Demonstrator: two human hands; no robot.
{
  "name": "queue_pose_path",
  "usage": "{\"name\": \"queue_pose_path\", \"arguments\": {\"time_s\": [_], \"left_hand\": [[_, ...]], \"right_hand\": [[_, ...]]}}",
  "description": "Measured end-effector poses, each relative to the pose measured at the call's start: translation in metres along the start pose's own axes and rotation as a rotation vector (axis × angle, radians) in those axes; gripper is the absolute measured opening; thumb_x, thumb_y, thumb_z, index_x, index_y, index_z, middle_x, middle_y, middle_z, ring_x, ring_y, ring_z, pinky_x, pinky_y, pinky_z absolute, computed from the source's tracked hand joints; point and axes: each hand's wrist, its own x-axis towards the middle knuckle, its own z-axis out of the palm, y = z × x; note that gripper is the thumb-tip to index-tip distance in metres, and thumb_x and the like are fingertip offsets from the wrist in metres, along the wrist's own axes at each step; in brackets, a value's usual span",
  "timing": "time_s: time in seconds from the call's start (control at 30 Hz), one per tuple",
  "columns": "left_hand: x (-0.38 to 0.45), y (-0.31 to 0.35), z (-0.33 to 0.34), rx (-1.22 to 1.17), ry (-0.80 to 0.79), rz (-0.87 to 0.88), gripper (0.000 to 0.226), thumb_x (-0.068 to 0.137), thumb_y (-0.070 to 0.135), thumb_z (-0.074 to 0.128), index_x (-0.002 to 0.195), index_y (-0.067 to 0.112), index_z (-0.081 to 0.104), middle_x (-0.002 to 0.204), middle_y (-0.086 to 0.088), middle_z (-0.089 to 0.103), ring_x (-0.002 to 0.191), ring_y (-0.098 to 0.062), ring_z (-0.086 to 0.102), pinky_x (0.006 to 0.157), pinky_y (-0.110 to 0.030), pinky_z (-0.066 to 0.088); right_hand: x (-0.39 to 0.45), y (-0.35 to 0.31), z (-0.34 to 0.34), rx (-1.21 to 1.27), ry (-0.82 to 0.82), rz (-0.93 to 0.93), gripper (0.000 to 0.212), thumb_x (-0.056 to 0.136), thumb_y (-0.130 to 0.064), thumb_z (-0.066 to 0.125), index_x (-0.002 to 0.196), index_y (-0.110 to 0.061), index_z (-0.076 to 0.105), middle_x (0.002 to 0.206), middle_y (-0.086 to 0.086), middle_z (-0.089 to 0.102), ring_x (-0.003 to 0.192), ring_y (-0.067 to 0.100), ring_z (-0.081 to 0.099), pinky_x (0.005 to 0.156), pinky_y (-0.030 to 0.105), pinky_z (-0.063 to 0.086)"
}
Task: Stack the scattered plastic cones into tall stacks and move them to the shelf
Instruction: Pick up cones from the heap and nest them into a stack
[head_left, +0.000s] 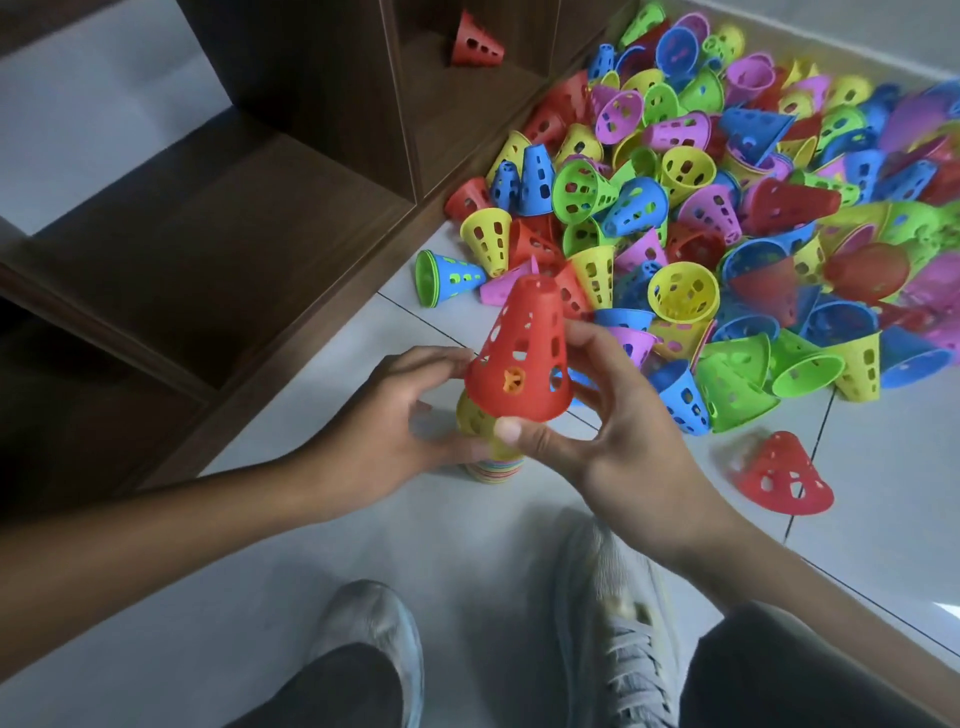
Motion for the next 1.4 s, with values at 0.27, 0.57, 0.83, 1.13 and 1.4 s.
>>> {"name": "queue_pose_path", "arguments": {"time_s": [0.27, 0.57, 0.83, 1.13, 1.4], "left_hand": [[0.010, -0.039, -0.039, 0.113, 0.077, -0.030, 0.044, 0.079, 0.042, 0.076, 0.122, 0.041, 0.064, 0.133, 0.018, 0.055, 0.127, 0.000, 0.050, 0.095, -0.033, 0.055], [0.074, -0.060, -0.061, 0.162, 0.213, -0.047, 0.031, 0.089, 0.028, 0.075, 0.118, 0.034, 0.065, 0.127, 0.010, 0.056, 0.119, -0.004, 0.053, 0.087, -0.032, 0.055], [0.120, -0.075, -0.066, 0.329, 0.144, -0.073, 0.049, 0.088, 0.028, 0.075, 0.130, 0.041, 0.054, 0.129, 0.009, 0.052, 0.116, -0.013, 0.054, 0.093, -0.039, 0.052], [0.151, -0.068, -0.062, 0.288, 0.093, -0.162, 0.058, 0.093, 0.011, 0.070, 0.146, 0.023, 0.050, 0.127, -0.001, 0.056, 0.107, -0.013, 0.057, 0.085, -0.020, 0.045], [0.163, -0.070, -0.046, 0.213, 0.158, -0.201, 0.047, 0.084, 0.004, 0.078, 0.126, 0.011, 0.060, 0.105, -0.014, 0.069, 0.088, -0.022, 0.065, 0.075, -0.028, 0.053]], "right_hand": [[0.005, 0.023, 0.008, -0.311, -0.064, 0.006, 0.071, 0.071, -0.039, 0.090, 0.125, -0.044, 0.045, 0.125, -0.023, 0.057, 0.122, 0.003, 0.052, 0.098, 0.021, 0.043], [0.011, 0.041, 0.007, -0.439, -0.099, -0.028, 0.085, 0.068, -0.049, 0.087, 0.139, -0.043, 0.041, 0.133, -0.028, 0.046, 0.129, -0.001, 0.041, 0.098, 0.001, 0.029], [0.014, 0.055, -0.029, -0.409, -0.028, 0.007, 0.056, 0.090, -0.076, 0.038, 0.139, -0.049, 0.040, 0.137, -0.031, 0.045, 0.134, -0.002, 0.040, 0.106, 0.025, 0.035], [0.059, 0.098, -0.073, -0.913, 0.066, 0.041, 0.061, 0.090, -0.055, 0.056, 0.142, -0.022, 0.049, 0.150, 0.005, 0.040, 0.138, 0.028, 0.031, 0.110, 0.046, 0.036], [0.086, 0.103, -0.093, -1.000, 0.052, 0.020, 0.060, 0.073, -0.030, 0.087, 0.126, -0.021, 0.060, 0.134, 0.004, 0.043, 0.122, 0.029, 0.046, 0.092, 0.043, 0.051]]}}
